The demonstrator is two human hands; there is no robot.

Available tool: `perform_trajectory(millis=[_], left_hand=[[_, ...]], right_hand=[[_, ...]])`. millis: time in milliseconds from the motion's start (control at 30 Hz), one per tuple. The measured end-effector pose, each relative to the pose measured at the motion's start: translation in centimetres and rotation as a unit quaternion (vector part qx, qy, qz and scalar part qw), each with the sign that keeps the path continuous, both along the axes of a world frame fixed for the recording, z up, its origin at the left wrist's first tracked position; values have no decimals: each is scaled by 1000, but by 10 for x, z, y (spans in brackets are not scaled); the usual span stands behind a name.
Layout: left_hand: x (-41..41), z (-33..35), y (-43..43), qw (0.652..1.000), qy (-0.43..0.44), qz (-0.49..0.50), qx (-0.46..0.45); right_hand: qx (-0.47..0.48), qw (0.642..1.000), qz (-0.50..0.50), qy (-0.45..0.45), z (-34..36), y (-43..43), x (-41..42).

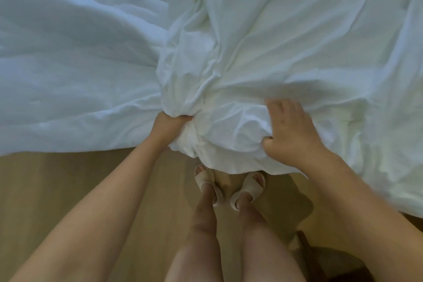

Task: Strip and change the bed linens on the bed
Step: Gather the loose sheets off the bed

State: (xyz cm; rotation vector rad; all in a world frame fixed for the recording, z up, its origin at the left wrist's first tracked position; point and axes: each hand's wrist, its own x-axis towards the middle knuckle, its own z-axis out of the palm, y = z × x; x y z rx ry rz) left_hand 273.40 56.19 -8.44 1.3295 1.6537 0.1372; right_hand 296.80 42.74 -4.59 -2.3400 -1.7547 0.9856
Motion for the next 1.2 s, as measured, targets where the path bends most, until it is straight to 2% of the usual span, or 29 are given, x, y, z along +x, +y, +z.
perform_trajectory(millis=[100,200,300,333,400,467,533,600,667,800,867,933,1000,1133,1200], left_hand=[[-5,-13,-4,999,-11,37,-19],[-7,-24,-1,998,-18,50,-33],[-13,-33,-2,996,-48,59,-40],[-16,-36,-2,995,-50,62,-52],[-20,-37,-4,986,-88,80,-121],[-17,-33,-9,956,-171,131,-199],[-14,-24,-10,948,-208,170,-173],[-16,-8,-4,971,-153,176,-58],[-26,13,6,985,-94,134,48],[-74,54,37,990,41,28,135],[-126,67,61,976,134,50,163],[-175,80,86,960,203,103,165],[-190,77,104,958,220,110,145],[-149,48,102,983,170,-24,59],[-137,32,94,993,114,-13,16]], right_hand=[[62,993,103,17,-3,8,-54],[74,973,203,-81,-29,31,-103],[12,942,250,-226,-60,61,-115],[-6,937,251,-243,-68,70,-112],[-28,945,246,-213,-78,86,-107],[-9,966,213,-146,-72,95,-105],[23,985,155,-69,-51,96,-105],[85,991,101,-7,-24,93,-100],[135,987,82,21,7,89,-88],[236,968,59,63,60,78,-50],[230,970,20,74,65,71,-33],[208,975,-11,81,59,67,-28],[172,981,-31,85,47,68,-35],[72,996,-27,42,25,86,-62],[21,999,22,-16,20,93,-80]])
